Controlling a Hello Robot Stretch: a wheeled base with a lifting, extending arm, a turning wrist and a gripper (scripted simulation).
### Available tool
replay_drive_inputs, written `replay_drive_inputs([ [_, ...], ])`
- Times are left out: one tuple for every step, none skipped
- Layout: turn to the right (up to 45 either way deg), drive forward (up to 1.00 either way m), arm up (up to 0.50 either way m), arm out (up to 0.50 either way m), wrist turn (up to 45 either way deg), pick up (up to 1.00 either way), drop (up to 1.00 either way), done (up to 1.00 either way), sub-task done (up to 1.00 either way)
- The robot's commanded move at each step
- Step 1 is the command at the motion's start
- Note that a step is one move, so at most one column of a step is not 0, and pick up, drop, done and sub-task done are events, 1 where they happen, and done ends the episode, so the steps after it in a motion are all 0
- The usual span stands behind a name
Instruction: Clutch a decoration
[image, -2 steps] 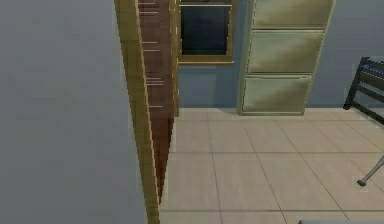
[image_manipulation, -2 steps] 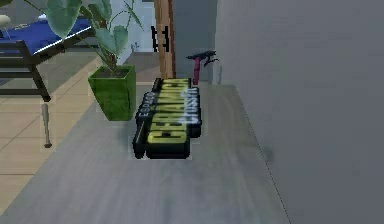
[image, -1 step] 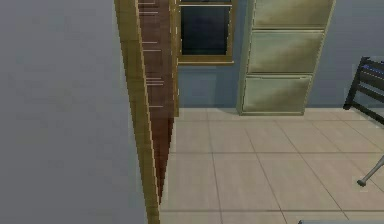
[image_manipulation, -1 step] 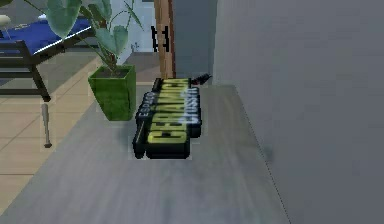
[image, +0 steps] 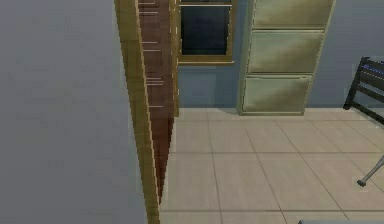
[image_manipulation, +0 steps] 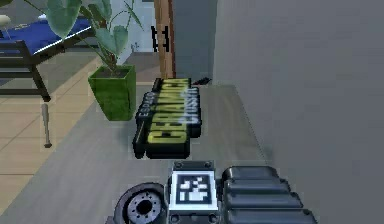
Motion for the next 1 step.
replay_drive_inputs([
  [0.0, 0.00, 0.00, 0.16, 0.0, 0.00, 0.00, 0.00, 0.00],
])
